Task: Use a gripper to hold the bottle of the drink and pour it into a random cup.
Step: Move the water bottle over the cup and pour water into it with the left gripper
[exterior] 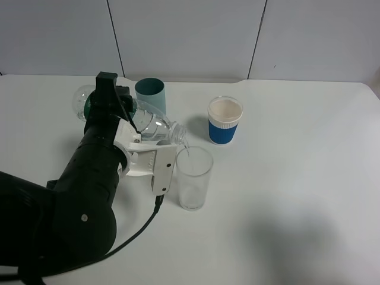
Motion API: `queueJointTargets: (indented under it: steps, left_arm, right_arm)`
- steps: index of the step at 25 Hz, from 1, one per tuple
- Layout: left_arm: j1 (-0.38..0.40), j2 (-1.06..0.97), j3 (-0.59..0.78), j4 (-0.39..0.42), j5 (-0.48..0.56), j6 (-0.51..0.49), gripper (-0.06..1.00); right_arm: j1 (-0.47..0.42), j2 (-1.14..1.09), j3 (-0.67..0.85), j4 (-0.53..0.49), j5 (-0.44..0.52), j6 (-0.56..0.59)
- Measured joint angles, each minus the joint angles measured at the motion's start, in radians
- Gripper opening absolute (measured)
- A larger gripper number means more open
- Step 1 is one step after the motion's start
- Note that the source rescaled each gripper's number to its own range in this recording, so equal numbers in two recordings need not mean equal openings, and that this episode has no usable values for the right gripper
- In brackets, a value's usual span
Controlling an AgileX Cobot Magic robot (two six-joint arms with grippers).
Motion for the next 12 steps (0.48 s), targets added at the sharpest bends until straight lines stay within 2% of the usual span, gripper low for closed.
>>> queueJointTargets:
  steps: [12]
  left_arm:
    - [0.000, 0.000, 0.000, 0.000, 0.001, 0.026, 0.00]
  right_arm:
    - [0.000, 0.000, 0.000, 0.000, 0.000, 0.000]
